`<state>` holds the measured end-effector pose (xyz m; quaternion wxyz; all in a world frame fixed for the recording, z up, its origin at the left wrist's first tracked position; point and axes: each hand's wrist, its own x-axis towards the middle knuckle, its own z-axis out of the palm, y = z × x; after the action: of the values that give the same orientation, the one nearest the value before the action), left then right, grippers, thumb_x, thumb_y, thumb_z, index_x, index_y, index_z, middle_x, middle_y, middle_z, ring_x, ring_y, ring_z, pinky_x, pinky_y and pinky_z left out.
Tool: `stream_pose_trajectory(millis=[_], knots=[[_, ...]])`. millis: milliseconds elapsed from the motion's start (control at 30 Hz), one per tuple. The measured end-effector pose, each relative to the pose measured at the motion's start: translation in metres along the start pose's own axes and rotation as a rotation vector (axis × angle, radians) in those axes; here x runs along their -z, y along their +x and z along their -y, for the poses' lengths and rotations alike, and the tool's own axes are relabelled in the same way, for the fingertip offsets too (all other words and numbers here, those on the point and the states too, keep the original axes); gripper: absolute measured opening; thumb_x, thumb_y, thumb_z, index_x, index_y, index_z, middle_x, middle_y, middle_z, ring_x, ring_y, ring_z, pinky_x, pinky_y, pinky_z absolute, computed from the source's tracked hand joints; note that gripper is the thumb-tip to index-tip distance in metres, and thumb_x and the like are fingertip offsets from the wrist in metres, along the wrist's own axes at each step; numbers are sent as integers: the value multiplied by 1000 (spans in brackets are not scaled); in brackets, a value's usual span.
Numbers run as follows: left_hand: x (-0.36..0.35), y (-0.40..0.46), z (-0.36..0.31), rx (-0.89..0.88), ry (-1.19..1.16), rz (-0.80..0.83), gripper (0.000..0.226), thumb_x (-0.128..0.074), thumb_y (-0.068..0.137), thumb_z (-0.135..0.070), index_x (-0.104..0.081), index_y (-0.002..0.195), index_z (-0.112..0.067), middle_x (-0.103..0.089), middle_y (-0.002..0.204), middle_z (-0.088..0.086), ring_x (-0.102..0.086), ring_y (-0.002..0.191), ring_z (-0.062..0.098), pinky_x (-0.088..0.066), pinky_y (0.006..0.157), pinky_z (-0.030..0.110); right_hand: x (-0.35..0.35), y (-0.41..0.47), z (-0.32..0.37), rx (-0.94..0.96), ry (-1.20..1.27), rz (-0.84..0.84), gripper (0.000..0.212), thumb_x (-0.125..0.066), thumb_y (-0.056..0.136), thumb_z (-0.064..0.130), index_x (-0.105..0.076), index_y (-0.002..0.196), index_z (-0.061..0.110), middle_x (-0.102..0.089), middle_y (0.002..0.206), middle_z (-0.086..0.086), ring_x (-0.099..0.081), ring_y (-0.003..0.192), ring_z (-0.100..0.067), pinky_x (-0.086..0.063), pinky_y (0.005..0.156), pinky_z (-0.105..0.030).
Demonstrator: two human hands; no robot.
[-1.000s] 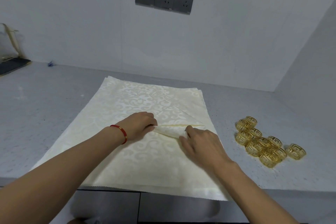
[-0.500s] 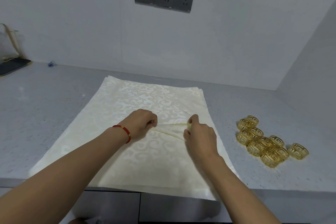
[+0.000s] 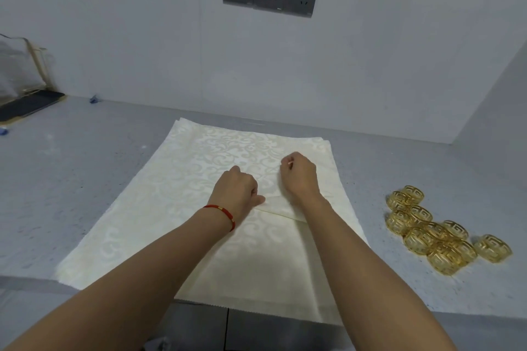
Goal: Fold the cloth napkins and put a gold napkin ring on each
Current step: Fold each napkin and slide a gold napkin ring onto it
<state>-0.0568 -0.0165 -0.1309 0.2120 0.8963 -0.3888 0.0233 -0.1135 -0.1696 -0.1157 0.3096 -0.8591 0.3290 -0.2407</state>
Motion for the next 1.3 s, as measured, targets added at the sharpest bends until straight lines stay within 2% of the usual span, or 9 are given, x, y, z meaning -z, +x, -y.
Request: stream_pose_trajectory(millis=[200,333,467,633,767,900,1033,1133,1300], knots=[[-8,-4,1,97,-105,-42,27,-61,96,-31,-51,77,-15,-58,80,1,-56,75,22,-40,63,32,-15,0,-34,-175,185,-74,28,-49,100,12,-61,125,6,-61,126,-11,-59,115,-27,-48,97,-33],[-18,-5,1,187,-125,-120,20,-56,100,-29,-51,105,-10,-48,113,6,-48,74,22,-37,69,32,-19,5,-33,-155,132,-17,30,-50,99,18,-68,117,3,-68,116,-10,-63,109,-28,-48,93,-34],[-19,-1,5,245,-195,-94,19,-60,97,-31,-64,101,-12,-48,115,5,-50,81,19,-37,74,28,-15,6,-33,-164,213,21,38,-50,91,39,-40,63,16,-45,67,-3,-42,63,-22,-40,64,-37],[-19,-12,12,101,-291,-182,11,-61,93,-27,-67,85,-23,-58,89,-7,-52,89,16,-32,67,20,-10,-1,-30,-176,318,6,53,-58,86,61,-36,62,20,-44,74,0,-43,66,-18,-40,67,-35],[-23,-23,19,-94,-199,-222,24,-55,99,-11,-71,81,-15,-64,84,-3,-46,84,18,-29,69,21,-7,-5,-35,-110,351,-29,15,-61,86,30,-56,82,17,-59,100,-3,-56,86,-18,-40,74,-29],[-27,-22,20,-158,-82,-245,21,-60,94,-1,-71,78,-11,-61,81,1,-45,81,20,-41,69,31,7,-13,-43,151,-11,21,20,-61,89,13,-58,107,21,-49,114,2,-51,95,-15,-44,80,-32],[-27,-19,21,-247,68,-234,27,-72,73,13,-64,70,-12,-55,73,0,-47,72,20,-47,55,36,20,-27,-57,711,-400,12,10,-58,98,17,-64,97,26,-56,99,10,-47,90,-15,-37,79,-34],[-23,-15,19,-261,205,-189,24,-71,76,8,-62,73,-14,-53,74,0,-48,72,21,-48,55,37,36,-27,-57,766,-423,182,17,-54,101,29,-66,90,28,-62,89,11,-52,82,-14,-41,78,-35],[-10,-6,7,-189,130,-80,25,-55,101,-25,-62,82,-10,-55,85,2,-47,82,20,-46,70,37,51,-18,-50,664,-406,392,13,-65,90,18,-70,78,20,-66,81,4,-56,76,-17,-50,77,-43]])
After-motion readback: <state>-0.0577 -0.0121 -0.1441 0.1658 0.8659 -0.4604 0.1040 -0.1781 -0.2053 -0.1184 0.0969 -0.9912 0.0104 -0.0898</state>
